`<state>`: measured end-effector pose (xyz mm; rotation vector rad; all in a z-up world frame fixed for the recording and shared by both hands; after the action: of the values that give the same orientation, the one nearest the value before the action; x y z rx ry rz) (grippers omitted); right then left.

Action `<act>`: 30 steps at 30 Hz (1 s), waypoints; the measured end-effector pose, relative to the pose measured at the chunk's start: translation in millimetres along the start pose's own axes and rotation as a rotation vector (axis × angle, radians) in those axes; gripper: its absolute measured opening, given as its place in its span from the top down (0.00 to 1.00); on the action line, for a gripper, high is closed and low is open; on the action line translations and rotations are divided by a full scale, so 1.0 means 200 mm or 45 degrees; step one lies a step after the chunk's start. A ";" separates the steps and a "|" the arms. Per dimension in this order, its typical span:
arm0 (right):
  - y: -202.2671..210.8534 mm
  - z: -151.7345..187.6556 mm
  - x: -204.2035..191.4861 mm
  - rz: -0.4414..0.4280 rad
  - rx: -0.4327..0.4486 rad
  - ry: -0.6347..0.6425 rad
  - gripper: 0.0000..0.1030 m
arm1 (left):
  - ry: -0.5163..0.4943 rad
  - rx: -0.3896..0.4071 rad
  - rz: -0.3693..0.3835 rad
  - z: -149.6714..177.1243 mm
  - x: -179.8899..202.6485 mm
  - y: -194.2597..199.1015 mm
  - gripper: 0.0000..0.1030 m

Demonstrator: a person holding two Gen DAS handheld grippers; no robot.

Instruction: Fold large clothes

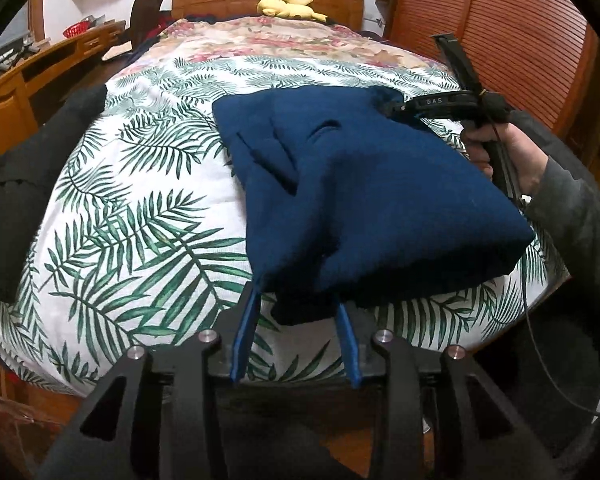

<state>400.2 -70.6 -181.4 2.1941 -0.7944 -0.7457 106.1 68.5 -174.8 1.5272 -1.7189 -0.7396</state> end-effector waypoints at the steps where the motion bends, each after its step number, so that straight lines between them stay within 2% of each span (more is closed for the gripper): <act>1: 0.01 0.00 -0.01 0.003 0.014 0.005 0.92 | 0.006 0.001 0.004 0.00 0.00 0.00 0.66; 8: 0.14 -0.02 -0.06 0.045 0.135 0.019 0.96 | 0.056 -0.014 0.048 0.00 -0.04 -0.02 0.66; 13: 0.14 -0.02 -0.07 0.056 0.152 0.017 0.96 | 0.022 0.005 0.021 0.00 -0.02 -0.02 0.66; 15: 0.15 -0.02 -0.07 0.085 0.176 0.016 0.97 | 0.003 0.017 0.029 0.01 0.00 -0.01 0.74; 17: 0.18 -0.03 -0.09 0.107 0.228 0.027 0.97 | -0.014 0.041 0.030 0.00 0.01 0.01 0.84; 20: 0.25 -0.06 -0.18 0.129 0.308 0.071 0.98 | -0.025 0.101 0.051 -0.02 0.01 0.06 0.91; 24: 0.30 -0.11 -0.26 0.150 0.344 0.116 0.98 | -0.018 0.191 0.045 -0.08 -0.04 0.14 0.93; 30: 0.30 -0.25 -0.45 0.193 0.341 0.214 0.98 | 0.005 0.321 0.021 -0.19 -0.23 0.28 0.94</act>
<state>355.9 -21.9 -81.2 2.3619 -1.0079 -0.3916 106.4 122.6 -114.3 1.6775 -1.8754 -0.5261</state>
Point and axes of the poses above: each gripper's, at about its wrist camera, not at the fingertips, and y roughly against the way its jaws point, x to its right, z to its underside, the point moved 4 cm from there along -y, roughly the way its jaws point, and after that the axes turned 3 degrees about -x, right-handed, at the moved point
